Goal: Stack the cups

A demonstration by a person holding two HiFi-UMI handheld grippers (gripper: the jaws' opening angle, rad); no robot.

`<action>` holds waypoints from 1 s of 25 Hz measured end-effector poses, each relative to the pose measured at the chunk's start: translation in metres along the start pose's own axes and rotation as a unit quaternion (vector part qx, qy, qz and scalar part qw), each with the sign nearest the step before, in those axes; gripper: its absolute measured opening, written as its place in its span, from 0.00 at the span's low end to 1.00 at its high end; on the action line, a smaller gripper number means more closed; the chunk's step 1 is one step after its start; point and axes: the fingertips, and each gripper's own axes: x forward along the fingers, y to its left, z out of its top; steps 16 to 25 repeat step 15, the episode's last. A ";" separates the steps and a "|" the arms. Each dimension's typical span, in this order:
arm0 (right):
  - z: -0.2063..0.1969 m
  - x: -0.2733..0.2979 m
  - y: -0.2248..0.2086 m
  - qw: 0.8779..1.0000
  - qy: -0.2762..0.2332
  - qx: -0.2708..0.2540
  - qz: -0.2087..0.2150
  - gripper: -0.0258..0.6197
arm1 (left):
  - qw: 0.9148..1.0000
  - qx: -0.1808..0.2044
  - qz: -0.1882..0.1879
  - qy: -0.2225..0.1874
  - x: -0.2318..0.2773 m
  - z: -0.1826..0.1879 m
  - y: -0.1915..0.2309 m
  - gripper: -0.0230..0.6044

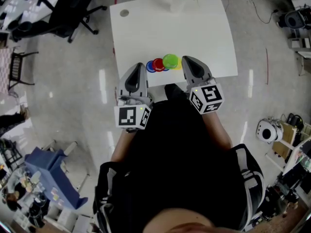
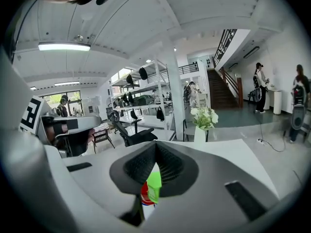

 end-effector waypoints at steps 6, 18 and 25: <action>-0.001 -0.001 -0.001 1.000 0.001 -0.002 -0.002 0.08 | 1.000 0.000 0.001 0.000 -0.001 -0.001 -0.001 0.07; -0.003 -0.001 -0.004 1.000 0.005 -0.006 -0.001 0.08 | 1.000 -0.001 0.003 0.001 -0.002 -0.003 -0.002 0.07; -0.003 -0.001 -0.004 1.000 0.005 -0.006 -0.001 0.08 | 1.000 -0.001 0.003 0.001 -0.002 -0.003 -0.002 0.07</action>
